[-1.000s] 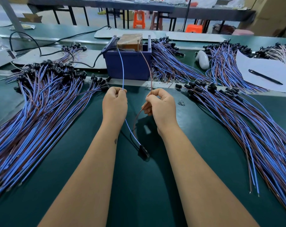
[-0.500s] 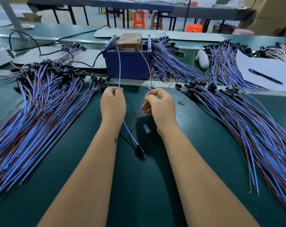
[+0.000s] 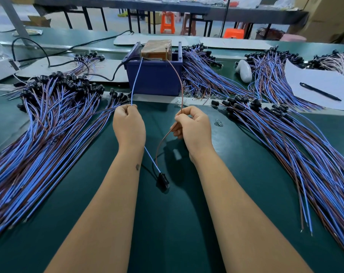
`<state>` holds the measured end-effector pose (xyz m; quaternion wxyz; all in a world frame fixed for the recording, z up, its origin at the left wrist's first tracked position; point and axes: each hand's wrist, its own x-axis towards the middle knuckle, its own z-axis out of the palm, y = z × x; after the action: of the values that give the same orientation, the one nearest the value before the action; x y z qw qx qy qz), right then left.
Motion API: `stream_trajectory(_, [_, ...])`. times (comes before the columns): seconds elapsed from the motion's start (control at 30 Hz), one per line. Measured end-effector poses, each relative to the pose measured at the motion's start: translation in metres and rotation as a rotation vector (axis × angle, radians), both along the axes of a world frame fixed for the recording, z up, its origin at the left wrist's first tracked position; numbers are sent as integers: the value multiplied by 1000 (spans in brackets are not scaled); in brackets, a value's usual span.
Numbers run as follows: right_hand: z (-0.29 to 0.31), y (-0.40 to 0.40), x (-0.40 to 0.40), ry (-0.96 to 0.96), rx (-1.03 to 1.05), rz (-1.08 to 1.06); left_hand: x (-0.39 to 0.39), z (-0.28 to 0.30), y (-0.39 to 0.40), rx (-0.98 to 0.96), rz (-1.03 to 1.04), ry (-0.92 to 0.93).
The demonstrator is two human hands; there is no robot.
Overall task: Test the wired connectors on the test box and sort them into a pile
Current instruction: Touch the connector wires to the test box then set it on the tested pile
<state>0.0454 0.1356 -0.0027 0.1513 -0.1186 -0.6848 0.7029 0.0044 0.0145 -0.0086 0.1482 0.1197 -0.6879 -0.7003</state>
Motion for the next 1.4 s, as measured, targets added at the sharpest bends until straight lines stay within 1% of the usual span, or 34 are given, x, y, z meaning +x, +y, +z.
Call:
stream_trajectory(0.23, [0, 0, -1, -9, 2, -3, 0, 1, -1, 84, 55, -9])
stream_trajectory(0.7, [-3, 2, -1, -1, 28, -6, 1, -1, -2, 90, 55, 21])
stream_trajectory(0.8, [-6, -1, -1, 37, 123, 18, -1, -2, 2, 132, -65, 51])
stream_trajectory(0.83, [-7, -3, -1, 60, 168, 32, -1, -3, 4, 110, -128, 61])
stream_trajectory(0.9, [-8, -7, -1, 101, 256, 66, 2, -3, 7, -4, -254, 84])
stream_trajectory(0.97, [-8, -9, -2, 117, 306, 98, 3, -3, 10, -27, -361, 85])
stream_trajectory(1.03, [-9, -8, -2, 124, 320, 104, 4, -3, 11, 34, -425, 73])
stream_trajectory(1.1, [-8, -8, -2, 128, 327, 116, 6, -2, 9, 40, -455, 83])
stream_trajectory(1.17, [-7, -8, 0, 131, 274, 161, 7, -1, 8, 56, -480, 96])
stream_trajectory(1.23, [-6, -6, 0, 123, 158, 224, 7, 1, 8, 139, -481, 79])
stream_trajectory(1.3, [-5, -5, 0, 107, 106, 274, 4, 2, 8, 228, -431, 47])
stream_trajectory(1.33, [-5, -5, 0, 105, 113, 292, 3, 3, 8, 295, -416, 38])
stream_trajectory(1.4, [-7, -6, 0, 114, 191, 326, 1, 5, 6, 429, -419, 33])
